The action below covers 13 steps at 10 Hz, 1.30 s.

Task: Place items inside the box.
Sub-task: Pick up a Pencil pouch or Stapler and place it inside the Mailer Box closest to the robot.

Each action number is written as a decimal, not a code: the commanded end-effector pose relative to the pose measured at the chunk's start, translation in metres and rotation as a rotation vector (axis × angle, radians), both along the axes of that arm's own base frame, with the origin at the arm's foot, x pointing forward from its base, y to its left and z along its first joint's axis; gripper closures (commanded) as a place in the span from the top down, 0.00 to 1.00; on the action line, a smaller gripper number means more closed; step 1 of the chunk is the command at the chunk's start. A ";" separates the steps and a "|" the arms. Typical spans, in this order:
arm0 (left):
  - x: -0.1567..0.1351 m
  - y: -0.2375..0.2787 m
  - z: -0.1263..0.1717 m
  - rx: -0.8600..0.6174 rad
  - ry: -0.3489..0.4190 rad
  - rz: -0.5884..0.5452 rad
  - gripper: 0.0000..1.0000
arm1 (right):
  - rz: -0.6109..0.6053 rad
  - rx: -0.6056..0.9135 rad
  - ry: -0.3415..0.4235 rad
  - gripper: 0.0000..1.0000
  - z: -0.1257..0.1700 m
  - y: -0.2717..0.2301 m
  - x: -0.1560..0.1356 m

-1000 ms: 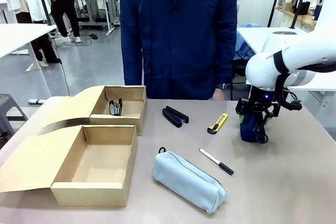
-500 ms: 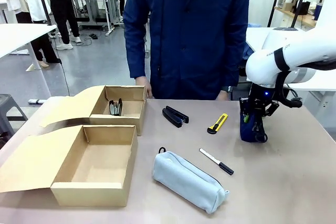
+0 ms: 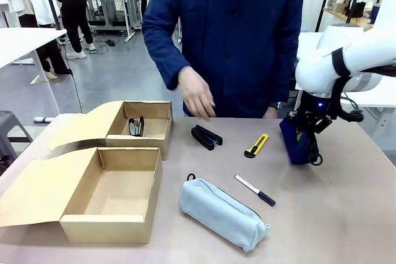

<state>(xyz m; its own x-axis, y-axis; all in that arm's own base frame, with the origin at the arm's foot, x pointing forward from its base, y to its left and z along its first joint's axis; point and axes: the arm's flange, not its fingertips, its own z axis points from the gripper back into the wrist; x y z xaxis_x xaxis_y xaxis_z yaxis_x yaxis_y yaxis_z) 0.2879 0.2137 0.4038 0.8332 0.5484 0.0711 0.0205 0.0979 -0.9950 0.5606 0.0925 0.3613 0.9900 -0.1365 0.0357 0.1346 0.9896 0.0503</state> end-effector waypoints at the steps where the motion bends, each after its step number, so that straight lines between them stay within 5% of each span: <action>1: -0.002 -0.001 0.000 -0.006 -0.028 -0.002 1.00 | 0.083 0.042 0.012 0.00 0.047 -0.019 -0.055; 4: -0.002 -0.001 0.000 -0.006 -0.028 -0.002 1.00 | 0.129 0.038 0.031 0.00 0.121 -0.052 -0.198; 7: -0.002 -0.001 0.000 -0.006 -0.028 -0.002 1.00 | 0.117 0.022 -0.098 0.00 0.117 -0.068 -0.296; 9: -0.002 -0.001 0.000 -0.006 -0.028 -0.002 1.00 | 0.051 0.068 -0.041 0.00 0.100 -0.082 -0.280; 10: -0.002 -0.001 0.000 -0.006 -0.028 -0.002 1.00 | 0.102 0.032 -0.067 0.00 0.130 -0.063 -0.285; 13: -0.002 -0.001 0.000 -0.006 -0.028 -0.002 1.00 | 0.126 0.099 -0.063 0.07 0.128 -0.049 -0.268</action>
<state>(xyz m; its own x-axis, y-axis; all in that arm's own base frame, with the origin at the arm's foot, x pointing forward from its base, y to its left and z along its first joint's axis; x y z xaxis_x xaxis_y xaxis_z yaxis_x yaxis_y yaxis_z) 0.2873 0.2142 0.4040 0.8327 0.5491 0.0717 0.0218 0.0969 -0.9951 0.2777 0.0287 0.4904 0.9948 -0.0478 0.0901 0.0381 0.9936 0.1065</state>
